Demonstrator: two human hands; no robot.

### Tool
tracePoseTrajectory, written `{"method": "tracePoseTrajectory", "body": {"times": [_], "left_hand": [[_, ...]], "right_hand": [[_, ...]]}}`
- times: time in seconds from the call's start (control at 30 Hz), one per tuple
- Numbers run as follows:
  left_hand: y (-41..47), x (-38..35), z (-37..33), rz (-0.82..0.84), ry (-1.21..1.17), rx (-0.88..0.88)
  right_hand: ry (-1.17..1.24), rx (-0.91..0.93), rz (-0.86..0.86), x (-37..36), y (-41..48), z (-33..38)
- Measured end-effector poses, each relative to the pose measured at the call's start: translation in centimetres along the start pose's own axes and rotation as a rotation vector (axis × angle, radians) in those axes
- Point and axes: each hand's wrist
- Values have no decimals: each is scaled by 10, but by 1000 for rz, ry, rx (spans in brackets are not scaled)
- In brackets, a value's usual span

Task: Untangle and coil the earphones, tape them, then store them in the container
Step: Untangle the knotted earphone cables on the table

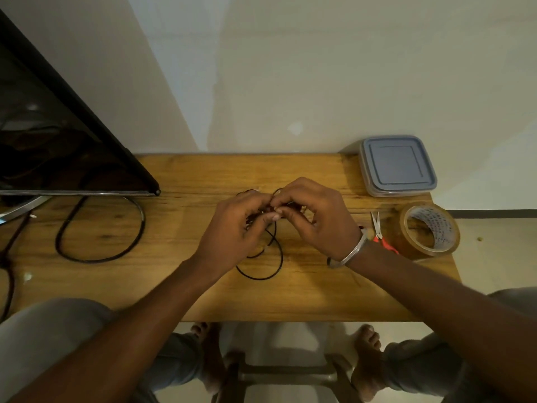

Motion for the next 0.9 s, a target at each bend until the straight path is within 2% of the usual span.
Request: {"method": "tracePoseTrajectory", "body": {"times": [0.17,0.27,0.33,0.37,0.43,0.5,0.57,0.6,0.7,0.8,0.9], "left_hand": [[6,7,4,-3,15,20],[9,13,22,23,301,28],[9,17,29,-59,405,102],[9,18,29,-109,349,157],[12,20,19,-175,-45,313],[16,22,3,-115,-549,423],[18,23,-8,14,-885,445],[18,24,-11,73,-979,449],[16,22,-14,208,-1123,459],[18,23,-14,204,-1221,463],[21,29,-8,121,-1195,489]], "right_hand": [[7,17,-59,5,3,2],[11,-30,-176,14,9,3],[24,-87,-263,16,11,1],[38,-138,-290,16,11,0],[65,-288,-267,12,9,-1],[141,-473,-175,4,3,-2],[278,-603,-65,-5,-3,-4],[320,-601,6,-9,-7,-5],[306,-447,153,-19,-15,-7],[292,-397,118,-23,-16,-6],[480,-478,-5,-18,-10,-7]]}}
Point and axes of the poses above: each hand's wrist, its own y-axis towards the middle knuckle, its own x-axis out of the back of the hand, z = x × y, and after that the axes turned 10 degrees about x, right-handed
